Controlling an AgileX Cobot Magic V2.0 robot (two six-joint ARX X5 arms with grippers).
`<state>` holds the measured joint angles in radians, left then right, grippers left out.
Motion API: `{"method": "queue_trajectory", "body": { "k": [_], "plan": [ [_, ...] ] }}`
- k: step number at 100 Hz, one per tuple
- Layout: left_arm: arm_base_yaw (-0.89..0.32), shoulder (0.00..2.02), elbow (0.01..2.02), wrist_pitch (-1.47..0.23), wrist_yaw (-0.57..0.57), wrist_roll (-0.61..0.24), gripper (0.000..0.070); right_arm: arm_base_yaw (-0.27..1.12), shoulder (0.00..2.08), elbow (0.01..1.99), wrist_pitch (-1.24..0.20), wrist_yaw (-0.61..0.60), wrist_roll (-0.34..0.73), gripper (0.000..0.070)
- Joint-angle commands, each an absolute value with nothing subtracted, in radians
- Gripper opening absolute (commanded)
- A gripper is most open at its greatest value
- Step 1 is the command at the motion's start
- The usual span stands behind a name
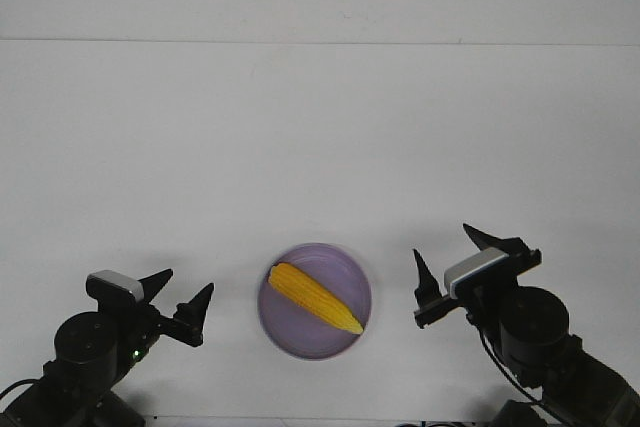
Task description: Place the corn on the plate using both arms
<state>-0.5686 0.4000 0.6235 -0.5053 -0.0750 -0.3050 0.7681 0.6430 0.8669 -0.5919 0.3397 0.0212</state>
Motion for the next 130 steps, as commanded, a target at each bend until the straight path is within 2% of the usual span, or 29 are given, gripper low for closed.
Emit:
{"method": "queue_trajectory", "body": {
  "k": [1,6,9,11,15,16,18,20,24,90,95,105,114,130],
  "plan": [
    [-0.574,0.403,0.636,-0.493,-0.083,-0.295,0.0527,0.767,0.611,0.820,-0.592,0.341,0.009,0.0548],
    [-0.574,0.403,0.636,-0.492,-0.087,-0.295,0.0478,0.764,0.571,0.780,-0.591,0.340,0.014,0.0495],
    [-0.574,0.403,0.636,-0.493,-0.087,-0.295,0.0393,0.764,0.551,0.760,-0.591,0.340,0.022,0.0385],
    [-0.574,0.403,0.636,-0.493,-0.087,-0.295,0.0305,0.764,0.540,0.749,-0.591,0.339,0.028,0.0269],
    [-0.574,0.403,0.636,-0.493,-0.087,-0.295,0.0078,0.765,0.524,0.734,-0.593,0.333,0.033,0.0011],
    [-0.574,0.403,0.636,-0.493,-0.087,-0.295,0.0017,0.765,0.521,0.731,-0.594,0.330,0.033,0.0000],
    [-0.574,0.403,0.636,-0.493,-0.088,-0.296,0.0000,0.766,0.516,0.727,-0.595,0.324,0.033,0.0000],
    [-0.574,0.403,0.636,-0.491,-0.089,-0.295,0.0024,0.766,0.513,0.725,-0.594,0.321,0.033,0.0023],
    [-0.574,0.403,0.636,-0.488,-0.090,-0.293,0.0007,0.765,0.510,0.725,-0.594,0.315,0.033,0.0019],
    [-0.574,0.397,0.637,-0.462,-0.089,-0.285,0.0012,0.765,0.509,0.727,-0.553,0.315,0.031,0.0019],
    [-0.574,0.397,0.636,-0.463,-0.089,-0.259,0.0012,0.765,0.509,0.727,-0.553,0.315,0.031,0.0019],
    [-0.538,0.389,0.624,-0.424,-0.136,-0.084,0.0012,0.765,0.509,0.727,-0.553,0.315,0.031,0.0019],
    [-0.432,0.350,0.543,-0.301,-0.121,0.050,0.0012,0.765,0.509,0.727,-0.553,0.315,0.031,0.0019],
    [-0.173,0.199,0.297,-0.081,-0.101,0.074,0.0012,0.765,0.509,0.727,-0.553,0.315,0.031,0.0019]
  ]
}}
